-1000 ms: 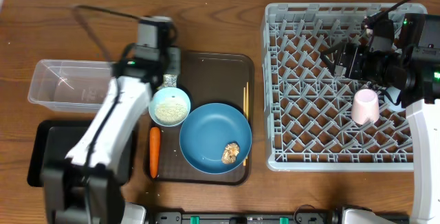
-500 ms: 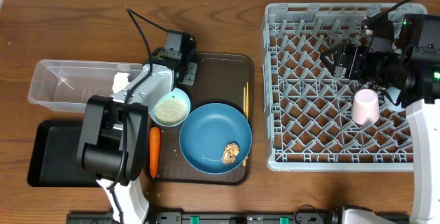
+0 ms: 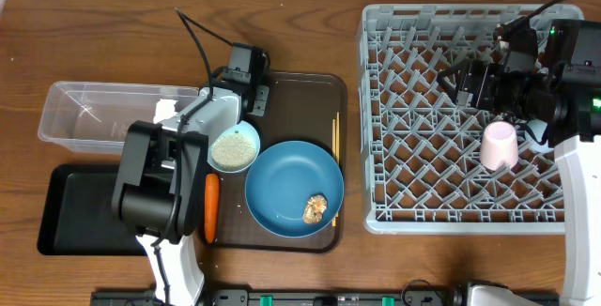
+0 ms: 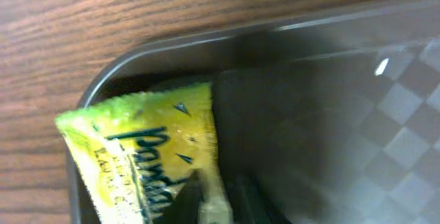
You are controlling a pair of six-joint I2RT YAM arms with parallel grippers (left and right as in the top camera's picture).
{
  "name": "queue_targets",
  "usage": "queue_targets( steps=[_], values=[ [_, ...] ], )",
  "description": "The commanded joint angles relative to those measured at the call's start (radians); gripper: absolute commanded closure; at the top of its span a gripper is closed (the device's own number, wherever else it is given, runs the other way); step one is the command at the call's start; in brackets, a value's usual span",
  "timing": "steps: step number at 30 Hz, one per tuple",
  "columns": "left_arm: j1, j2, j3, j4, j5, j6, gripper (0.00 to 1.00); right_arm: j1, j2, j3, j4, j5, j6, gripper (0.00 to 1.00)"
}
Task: Sort waste into correct bins and load items into the dishwasher rack
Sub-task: 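Return the left gripper to the yellow snack wrapper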
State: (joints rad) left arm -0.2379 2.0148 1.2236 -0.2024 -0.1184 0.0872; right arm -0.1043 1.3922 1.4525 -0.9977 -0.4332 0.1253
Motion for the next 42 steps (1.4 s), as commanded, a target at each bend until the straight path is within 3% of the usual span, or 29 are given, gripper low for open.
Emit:
queue_targets(
  steps=[1, 8, 20, 26, 30, 35, 40, 42],
  values=[
    [0.006, 0.032, -0.003, 0.002, -0.034, -0.006, 0.94, 0.003, 0.001, 0.01, -0.001, 0.0, 0.013, 0.16],
    [0.005, 0.007, 0.01, -0.026, -0.073, -0.045, 0.94, 0.003, 0.001, 0.01, -0.001, 0.0, 0.013, 0.16],
    [-0.023, -0.34, 0.014, -0.182, -0.024, -0.089, 0.94, 0.003, 0.001, 0.01, 0.012, 0.0, 0.013, 0.16],
    [-0.021, -0.394, 0.011, -0.245, -0.03, -0.092, 0.94, 0.003, 0.001, 0.01, 0.014, 0.0, 0.012, 0.16],
    [-0.021, -0.331, -0.009, -0.211, -0.032, -0.092, 0.83, 0.003, 0.001, 0.01, 0.014, 0.0, 0.012, 0.16],
    [-0.02, -0.172, -0.01, -0.103, -0.033, -0.084, 0.62, 0.003, 0.001, 0.01, 0.01, -0.001, 0.012, 0.15],
    [-0.02, -0.05, -0.01, 0.01, -0.101, -0.084, 0.59, 0.003, 0.001, 0.01, -0.005, -0.001, 0.012, 0.16],
    [-0.019, -0.021, -0.01, 0.043, -0.13, -0.084, 0.49, 0.003, 0.001, 0.01, -0.011, 0.0, 0.012, 0.15]
  ],
)
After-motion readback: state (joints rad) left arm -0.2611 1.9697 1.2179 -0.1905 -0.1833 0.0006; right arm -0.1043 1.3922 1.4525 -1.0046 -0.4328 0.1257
